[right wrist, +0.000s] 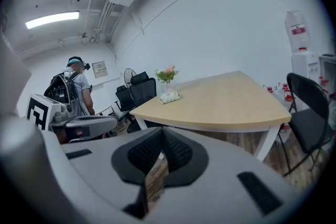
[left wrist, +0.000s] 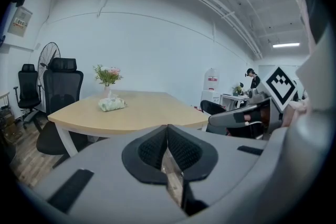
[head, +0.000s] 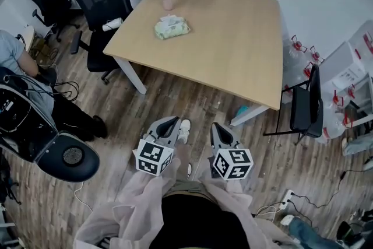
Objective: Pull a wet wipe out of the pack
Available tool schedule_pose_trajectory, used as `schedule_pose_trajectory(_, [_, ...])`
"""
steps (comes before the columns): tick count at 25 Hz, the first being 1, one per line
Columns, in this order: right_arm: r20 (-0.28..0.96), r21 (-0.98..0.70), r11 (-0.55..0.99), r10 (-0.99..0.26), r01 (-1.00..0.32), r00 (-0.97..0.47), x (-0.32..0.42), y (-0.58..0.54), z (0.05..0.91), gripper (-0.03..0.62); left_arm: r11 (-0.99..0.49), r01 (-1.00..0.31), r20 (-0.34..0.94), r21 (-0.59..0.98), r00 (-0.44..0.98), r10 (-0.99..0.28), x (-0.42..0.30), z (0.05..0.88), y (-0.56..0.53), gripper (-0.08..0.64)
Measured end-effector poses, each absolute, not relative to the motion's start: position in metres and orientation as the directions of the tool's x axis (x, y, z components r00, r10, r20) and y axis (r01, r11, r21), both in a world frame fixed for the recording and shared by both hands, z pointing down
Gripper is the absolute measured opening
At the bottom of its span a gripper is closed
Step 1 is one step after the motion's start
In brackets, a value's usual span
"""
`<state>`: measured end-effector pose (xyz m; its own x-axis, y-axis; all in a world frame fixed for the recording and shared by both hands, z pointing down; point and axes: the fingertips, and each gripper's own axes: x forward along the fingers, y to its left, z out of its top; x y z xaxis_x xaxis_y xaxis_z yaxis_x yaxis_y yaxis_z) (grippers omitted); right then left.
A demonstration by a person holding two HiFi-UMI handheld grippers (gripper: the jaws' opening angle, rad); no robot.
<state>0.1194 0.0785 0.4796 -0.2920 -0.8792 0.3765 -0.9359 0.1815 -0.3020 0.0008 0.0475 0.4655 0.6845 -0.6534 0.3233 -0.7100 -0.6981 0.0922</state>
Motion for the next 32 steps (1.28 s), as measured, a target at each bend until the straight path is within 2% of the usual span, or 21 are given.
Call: schedule_pose_trajectory(32, [0.395, -0.279, 0.154, -0.881, -0.948, -0.26, 0.145, -0.114, 0.463, 0.008, -0.717, -0.686, 0.301, 0.122, 0.714, -0.632, 0.029, 0.449, -0.148, 0.012])
